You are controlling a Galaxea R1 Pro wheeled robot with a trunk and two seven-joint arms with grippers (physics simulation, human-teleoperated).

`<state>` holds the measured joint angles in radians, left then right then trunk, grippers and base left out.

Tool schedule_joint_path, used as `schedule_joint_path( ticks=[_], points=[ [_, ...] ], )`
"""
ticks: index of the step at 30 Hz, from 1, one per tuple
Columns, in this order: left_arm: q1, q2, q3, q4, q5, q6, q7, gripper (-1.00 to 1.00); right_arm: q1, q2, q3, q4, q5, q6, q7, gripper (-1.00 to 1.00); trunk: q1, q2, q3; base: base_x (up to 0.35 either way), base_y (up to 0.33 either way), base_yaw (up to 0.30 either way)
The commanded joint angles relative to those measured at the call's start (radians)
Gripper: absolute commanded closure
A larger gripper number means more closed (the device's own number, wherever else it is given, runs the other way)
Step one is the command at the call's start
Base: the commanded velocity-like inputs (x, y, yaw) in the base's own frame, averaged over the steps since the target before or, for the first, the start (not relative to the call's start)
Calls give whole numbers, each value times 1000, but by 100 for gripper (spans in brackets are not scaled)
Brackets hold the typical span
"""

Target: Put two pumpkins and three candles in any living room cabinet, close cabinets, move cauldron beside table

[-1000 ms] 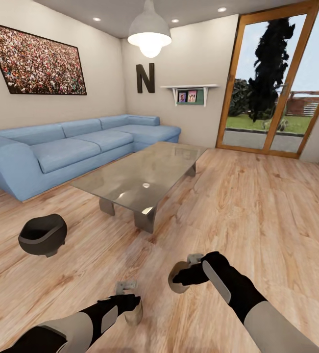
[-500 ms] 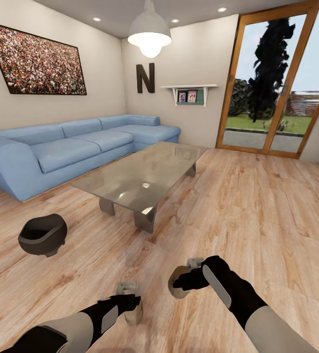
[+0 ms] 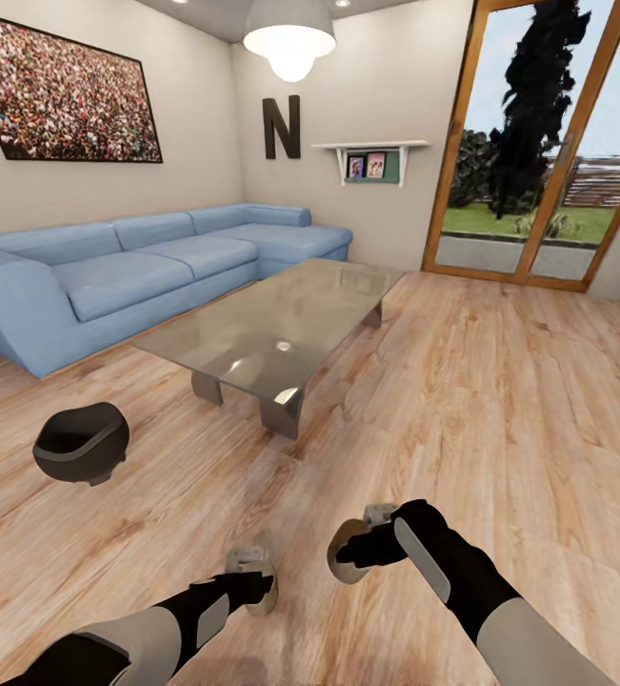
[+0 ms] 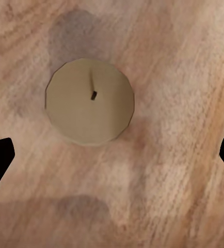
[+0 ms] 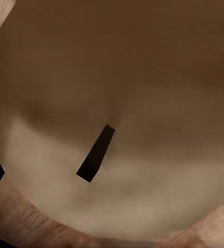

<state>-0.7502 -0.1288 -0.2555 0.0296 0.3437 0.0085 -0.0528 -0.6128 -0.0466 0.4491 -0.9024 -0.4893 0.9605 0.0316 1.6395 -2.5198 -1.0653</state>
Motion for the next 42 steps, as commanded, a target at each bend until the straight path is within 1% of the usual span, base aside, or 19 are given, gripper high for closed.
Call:
schedule_joint_path(
  ticks=[1,25,36,42],
  points=[
    [-1,0,-7,3,11,1,-4,-100,-1,-1,2,-1,3,3,4,100,0,-1,-5,0,0,0],
    [-1,-1,-7,3,11,1,-4,-100,-1,-1,2,-1,3,2,4,100,11,-6,-98,0,0,0],
    [-1,0,-7,5,11,4,-4,-100,-1,-1,2,-1,3,3,4,100,11,-6,-98,6,0,0],
    [-1,0,-7,4,11,4,-4,-100,-1,-1,3,-1,3,3,3,100,11,-6,-98,251,0,0]
  ],
)
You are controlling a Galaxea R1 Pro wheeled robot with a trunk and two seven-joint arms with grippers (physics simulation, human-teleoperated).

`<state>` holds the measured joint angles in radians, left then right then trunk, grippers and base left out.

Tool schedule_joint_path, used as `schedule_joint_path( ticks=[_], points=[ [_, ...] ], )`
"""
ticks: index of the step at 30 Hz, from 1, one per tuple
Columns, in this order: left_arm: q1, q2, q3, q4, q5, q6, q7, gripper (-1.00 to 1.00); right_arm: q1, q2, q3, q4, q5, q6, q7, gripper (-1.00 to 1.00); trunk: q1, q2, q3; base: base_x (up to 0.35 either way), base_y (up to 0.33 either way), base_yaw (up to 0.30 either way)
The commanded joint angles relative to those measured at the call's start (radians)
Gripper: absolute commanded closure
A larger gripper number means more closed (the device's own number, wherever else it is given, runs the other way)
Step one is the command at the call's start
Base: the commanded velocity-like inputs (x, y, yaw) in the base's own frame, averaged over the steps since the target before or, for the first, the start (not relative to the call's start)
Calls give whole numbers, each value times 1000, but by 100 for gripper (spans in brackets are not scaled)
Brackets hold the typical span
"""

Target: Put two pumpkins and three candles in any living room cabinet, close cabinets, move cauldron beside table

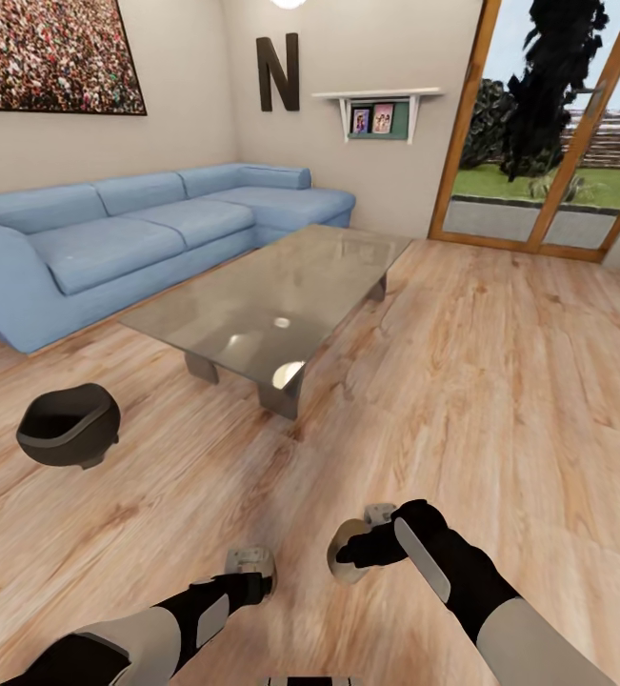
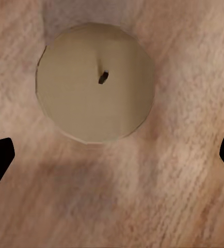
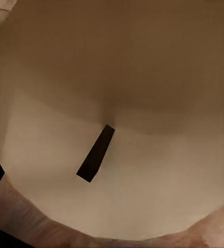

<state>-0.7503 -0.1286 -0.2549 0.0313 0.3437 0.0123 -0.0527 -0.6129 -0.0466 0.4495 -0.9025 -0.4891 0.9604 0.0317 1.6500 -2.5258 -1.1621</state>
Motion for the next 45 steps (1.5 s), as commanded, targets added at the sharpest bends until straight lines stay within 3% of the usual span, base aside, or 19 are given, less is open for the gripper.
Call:
schedule_joint_path(
  ticks=[1,16,45],
  points=[
    [-1,0,-7,3,11,0,-4,-100,-1,-1,3,0,3,3,3,100,0,0,-1,320,0,0],
    [-1,0,-7,2,11,-3,-4,-100,-1,-1,4,1,3,3,2,100,0,0,-1,107,0,0],
    [-1,0,-6,2,12,-3,-4,-100,-1,-1,3,2,3,3,2,100,13,-7,-113,0,0,0]
  ],
)
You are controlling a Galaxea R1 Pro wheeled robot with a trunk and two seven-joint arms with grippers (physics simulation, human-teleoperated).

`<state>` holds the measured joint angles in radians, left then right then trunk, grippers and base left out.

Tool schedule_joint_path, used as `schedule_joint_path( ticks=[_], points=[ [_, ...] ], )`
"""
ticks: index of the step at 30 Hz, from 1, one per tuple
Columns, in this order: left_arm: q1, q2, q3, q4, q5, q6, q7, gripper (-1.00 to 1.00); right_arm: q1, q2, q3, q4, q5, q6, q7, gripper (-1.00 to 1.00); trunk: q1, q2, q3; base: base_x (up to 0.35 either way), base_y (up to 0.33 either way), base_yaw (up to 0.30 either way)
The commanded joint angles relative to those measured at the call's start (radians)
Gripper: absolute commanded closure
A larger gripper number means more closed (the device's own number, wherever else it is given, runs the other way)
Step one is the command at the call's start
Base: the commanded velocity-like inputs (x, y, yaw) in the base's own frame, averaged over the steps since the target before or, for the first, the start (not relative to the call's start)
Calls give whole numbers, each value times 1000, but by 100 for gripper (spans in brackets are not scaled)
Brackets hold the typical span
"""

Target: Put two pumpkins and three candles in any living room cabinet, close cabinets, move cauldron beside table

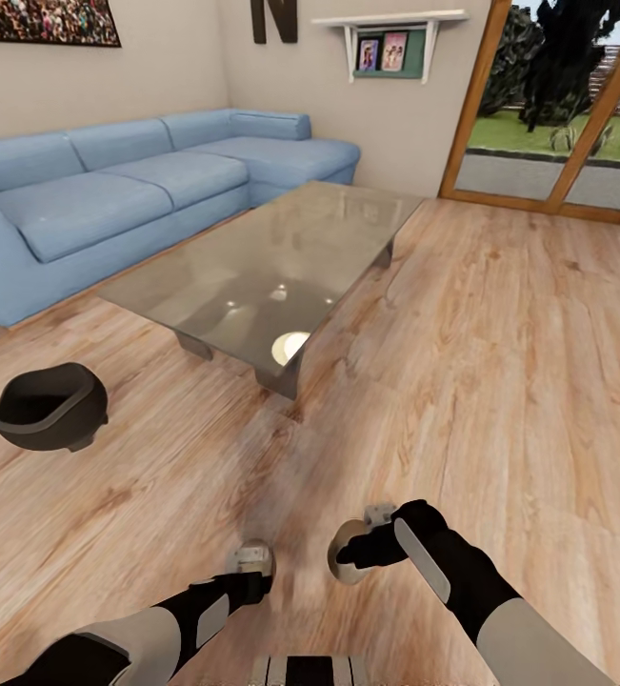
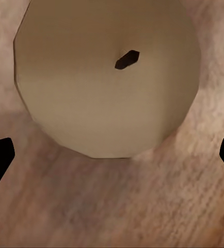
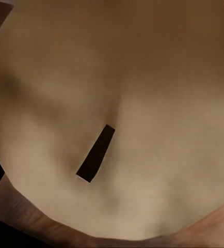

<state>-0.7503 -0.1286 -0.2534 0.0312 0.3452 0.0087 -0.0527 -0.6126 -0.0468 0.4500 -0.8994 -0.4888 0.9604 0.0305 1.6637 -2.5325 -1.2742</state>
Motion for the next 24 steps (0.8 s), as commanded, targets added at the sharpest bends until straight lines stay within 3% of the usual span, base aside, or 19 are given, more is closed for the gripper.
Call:
schedule_joint_path(
  ticks=[1,7,24],
  points=[
    [-1,0,-7,3,11,1,-4,-100,-1,-1,3,-1,3,3,3,100,0,-1,-5,0,0,0],
    [-1,0,-7,2,11,1,-4,-100,-1,-1,3,2,3,3,3,100,3,-2,-28,0,0,0],
    [-1,1,-6,3,12,0,-4,-100,0,-1,3,4,3,3,3,100,3,-2,-28,13,0,0]
  ],
)
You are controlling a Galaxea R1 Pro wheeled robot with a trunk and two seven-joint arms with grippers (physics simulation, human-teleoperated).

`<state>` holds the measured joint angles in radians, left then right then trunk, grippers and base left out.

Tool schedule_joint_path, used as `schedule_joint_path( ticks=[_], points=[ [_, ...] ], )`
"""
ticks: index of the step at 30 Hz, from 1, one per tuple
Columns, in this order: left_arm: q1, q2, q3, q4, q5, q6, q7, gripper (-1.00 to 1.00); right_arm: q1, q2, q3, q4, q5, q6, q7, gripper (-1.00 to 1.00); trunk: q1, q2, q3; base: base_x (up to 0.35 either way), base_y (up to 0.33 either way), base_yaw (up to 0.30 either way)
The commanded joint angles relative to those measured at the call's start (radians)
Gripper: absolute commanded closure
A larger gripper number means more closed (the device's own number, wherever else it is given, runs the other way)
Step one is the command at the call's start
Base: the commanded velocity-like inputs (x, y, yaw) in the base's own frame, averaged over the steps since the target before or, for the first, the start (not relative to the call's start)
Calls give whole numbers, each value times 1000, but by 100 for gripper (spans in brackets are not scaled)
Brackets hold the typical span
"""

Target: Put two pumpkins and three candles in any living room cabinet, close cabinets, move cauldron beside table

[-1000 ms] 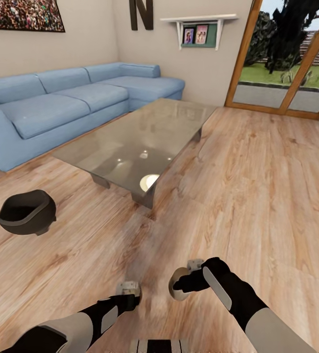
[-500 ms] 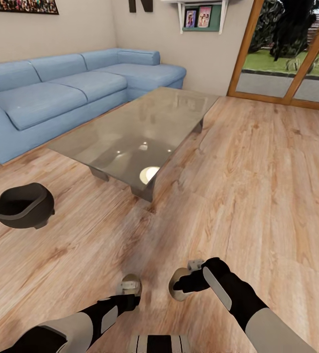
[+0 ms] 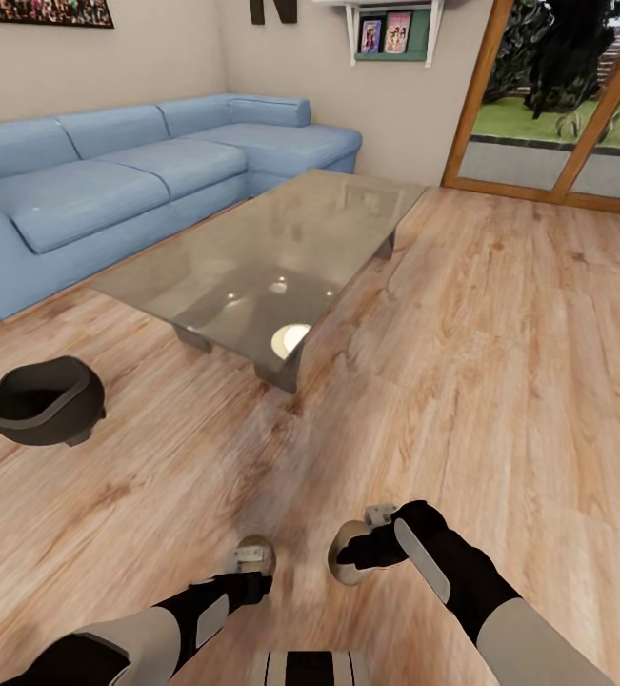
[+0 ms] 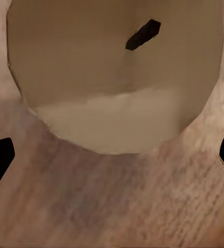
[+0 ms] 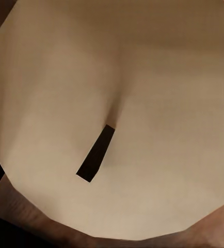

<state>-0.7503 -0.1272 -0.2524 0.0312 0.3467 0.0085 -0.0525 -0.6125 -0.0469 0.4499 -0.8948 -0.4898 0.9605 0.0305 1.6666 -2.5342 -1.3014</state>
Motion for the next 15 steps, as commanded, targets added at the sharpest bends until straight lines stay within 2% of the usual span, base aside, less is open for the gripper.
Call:
schedule_joint_path(
  ticks=[1,6,15],
  points=[
    [-1,0,-7,3,11,1,-4,-100,-1,-1,3,-1,4,3,3,100,0,0,-1,214,0,0],
    [-1,0,-7,2,11,1,-4,-100,-1,-1,3,-1,4,3,3,100,0,0,-1,236,0,0],
    [-1,0,-7,2,11,1,-4,-100,-1,-1,3,-1,4,3,3,100,0,0,-1,25,0,0]
  ],
)
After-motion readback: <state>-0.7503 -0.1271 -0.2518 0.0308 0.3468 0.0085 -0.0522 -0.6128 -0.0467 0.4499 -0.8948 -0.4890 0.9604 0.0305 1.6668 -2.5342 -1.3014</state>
